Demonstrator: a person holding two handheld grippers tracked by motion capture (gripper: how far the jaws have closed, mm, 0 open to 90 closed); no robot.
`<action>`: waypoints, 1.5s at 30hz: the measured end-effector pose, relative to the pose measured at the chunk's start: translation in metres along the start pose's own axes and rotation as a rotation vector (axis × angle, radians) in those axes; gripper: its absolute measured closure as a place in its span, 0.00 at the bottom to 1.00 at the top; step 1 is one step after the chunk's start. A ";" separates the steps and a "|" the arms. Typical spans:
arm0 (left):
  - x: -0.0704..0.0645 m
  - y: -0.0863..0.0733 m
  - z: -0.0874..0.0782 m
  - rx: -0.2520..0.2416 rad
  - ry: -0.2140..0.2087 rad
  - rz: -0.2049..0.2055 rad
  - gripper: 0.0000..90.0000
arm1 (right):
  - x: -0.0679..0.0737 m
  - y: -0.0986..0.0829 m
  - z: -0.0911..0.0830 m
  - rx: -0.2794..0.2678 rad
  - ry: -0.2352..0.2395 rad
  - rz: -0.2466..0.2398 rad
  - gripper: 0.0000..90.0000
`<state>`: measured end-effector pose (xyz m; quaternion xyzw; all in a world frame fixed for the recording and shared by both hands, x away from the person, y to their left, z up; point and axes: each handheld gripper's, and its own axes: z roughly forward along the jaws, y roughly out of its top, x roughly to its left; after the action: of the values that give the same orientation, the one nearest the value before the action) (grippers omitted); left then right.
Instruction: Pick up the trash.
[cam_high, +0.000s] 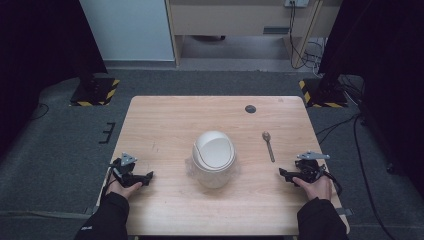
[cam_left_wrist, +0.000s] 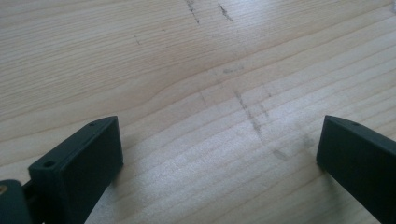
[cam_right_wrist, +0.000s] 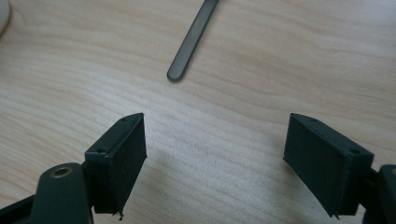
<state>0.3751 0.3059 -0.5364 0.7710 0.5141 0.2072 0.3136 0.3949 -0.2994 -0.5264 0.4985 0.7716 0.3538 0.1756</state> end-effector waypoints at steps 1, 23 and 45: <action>-0.001 0.000 0.000 0.000 0.000 0.001 0.00 | 0.000 0.001 -0.002 -0.022 -0.002 0.005 0.24; -0.008 -0.001 -0.001 0.001 0.000 0.003 0.00 | 0.019 0.041 -0.049 -0.319 0.024 0.066 0.19; -0.010 -0.001 -0.001 0.000 0.007 -0.004 0.00 | 0.052 0.105 -0.076 -0.489 0.068 0.016 0.19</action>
<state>0.3699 0.2974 -0.5365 0.7693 0.5167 0.2093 0.3120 0.3929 -0.2543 -0.3942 0.4352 0.6644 0.5482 0.2620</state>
